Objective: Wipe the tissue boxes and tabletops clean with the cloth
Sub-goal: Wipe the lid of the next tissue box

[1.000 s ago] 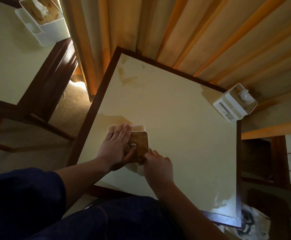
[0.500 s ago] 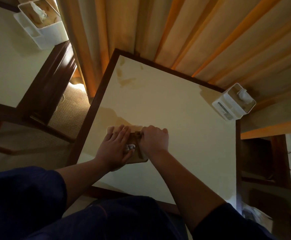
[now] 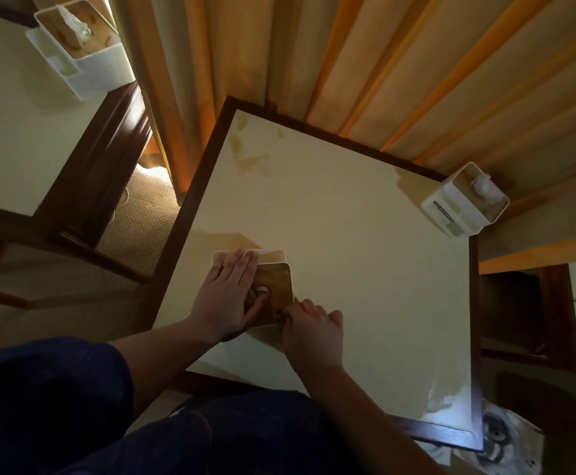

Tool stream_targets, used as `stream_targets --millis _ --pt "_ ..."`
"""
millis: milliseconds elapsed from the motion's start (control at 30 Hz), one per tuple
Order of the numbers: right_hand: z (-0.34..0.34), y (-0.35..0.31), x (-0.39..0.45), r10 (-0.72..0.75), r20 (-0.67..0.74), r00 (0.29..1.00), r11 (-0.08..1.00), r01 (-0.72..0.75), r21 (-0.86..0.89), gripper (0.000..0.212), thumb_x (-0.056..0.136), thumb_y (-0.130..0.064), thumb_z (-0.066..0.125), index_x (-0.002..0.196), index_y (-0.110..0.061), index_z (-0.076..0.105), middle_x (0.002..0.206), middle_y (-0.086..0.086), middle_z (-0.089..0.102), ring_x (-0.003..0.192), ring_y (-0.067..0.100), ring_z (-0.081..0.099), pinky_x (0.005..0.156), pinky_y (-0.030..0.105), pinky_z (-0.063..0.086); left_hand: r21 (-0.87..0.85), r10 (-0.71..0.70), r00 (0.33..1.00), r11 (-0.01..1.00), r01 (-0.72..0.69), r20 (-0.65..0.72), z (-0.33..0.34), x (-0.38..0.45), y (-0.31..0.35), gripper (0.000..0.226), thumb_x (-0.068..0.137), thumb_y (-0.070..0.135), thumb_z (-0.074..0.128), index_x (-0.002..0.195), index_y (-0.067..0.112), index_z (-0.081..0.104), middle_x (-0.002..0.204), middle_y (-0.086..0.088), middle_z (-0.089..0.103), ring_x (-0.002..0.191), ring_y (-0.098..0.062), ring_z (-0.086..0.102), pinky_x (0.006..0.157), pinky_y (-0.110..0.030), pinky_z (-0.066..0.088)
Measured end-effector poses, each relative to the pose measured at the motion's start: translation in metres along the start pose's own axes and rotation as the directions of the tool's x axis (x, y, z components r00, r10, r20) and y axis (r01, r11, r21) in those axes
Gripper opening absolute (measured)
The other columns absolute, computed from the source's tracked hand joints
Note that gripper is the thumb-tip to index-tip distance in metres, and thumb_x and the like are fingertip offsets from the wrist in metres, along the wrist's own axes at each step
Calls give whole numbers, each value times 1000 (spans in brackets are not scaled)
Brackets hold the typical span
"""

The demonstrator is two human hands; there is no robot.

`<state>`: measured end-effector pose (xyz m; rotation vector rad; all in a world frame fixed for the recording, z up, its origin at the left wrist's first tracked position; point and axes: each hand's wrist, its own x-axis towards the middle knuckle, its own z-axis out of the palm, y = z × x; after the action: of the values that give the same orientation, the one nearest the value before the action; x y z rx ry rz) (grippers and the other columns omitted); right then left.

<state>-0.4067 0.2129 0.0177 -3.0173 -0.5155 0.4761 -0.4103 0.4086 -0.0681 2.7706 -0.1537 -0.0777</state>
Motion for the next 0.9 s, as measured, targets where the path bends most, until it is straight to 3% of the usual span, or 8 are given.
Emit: stream_targets --millis 100,200,300,600,733,833,900 --pt "-28 -5 19 -18 195 981 994 39 -104 18 101 -30 50 99 -25 68 101 -2 65 108 24 56 97 46 35 -18 -17 999 1000 17 38 1 0 0 80 105 61 23 165 8 16 171 -10 22 161 -25 7 130 -53 7" --pt "-35 -11 42 -16 227 974 989 49 -142 14 97 -35 55 94 -26 66 96 -2 64 109 25 54 96 47 33 -12 -1 998 1000 1 55 1 -1 -1 82 105 63 21 165 7 16 171 -11 21 161 -26 6 130 -53 4" --pt "-32 -14 61 -4 161 987 993 23 -115 18 94 -41 61 97 -26 69 98 -4 68 109 24 56 95 47 34 17 -2 997 1000 1 79 0 1 -1 84 103 66 15 165 9 15 172 -9 18 161 -24 2 130 -52 2" --pt "-20 -20 83 41 -40 998 998 -42 -46 22 98 -23 53 111 -28 70 107 -2 69 110 28 59 95 47 36 54 -1 996 999 -4 92 -6 1 2 85 103 66 18 164 7 20 171 -10 22 161 -23 4 130 -52 4" --pt "6 -9 54 54 -170 984 998 -48 41 11 92 -26 65 98 -26 74 91 -1 69 87 30 64 79 43 42 17 -13 995 1000 11 98 -6 1 3 88 102 68 12 163 6 20 170 -11 24 161 -25 5 130 -52 4" --pt "10 0 30 29 -148 989 999 -25 29 13 91 -30 61 89 -27 73 85 -4 68 81 27 63 74 42 43 -6 -21 994 1000 22 106 -6 1 2 87 101 69 9 165 10 11 172 -8 17 161 -23 -2 130 -50 1" --pt "6 3 15 -20 -62 998 1000 19 -14 6 85 -31 69 85 -26 71 85 -4 69 80 26 64 74 42 45 18 -25 995 1000 24 99 -6 1 2 87 102 69 10 166 11 8 173 -8 16 161 -22 -3 130 -50 2"
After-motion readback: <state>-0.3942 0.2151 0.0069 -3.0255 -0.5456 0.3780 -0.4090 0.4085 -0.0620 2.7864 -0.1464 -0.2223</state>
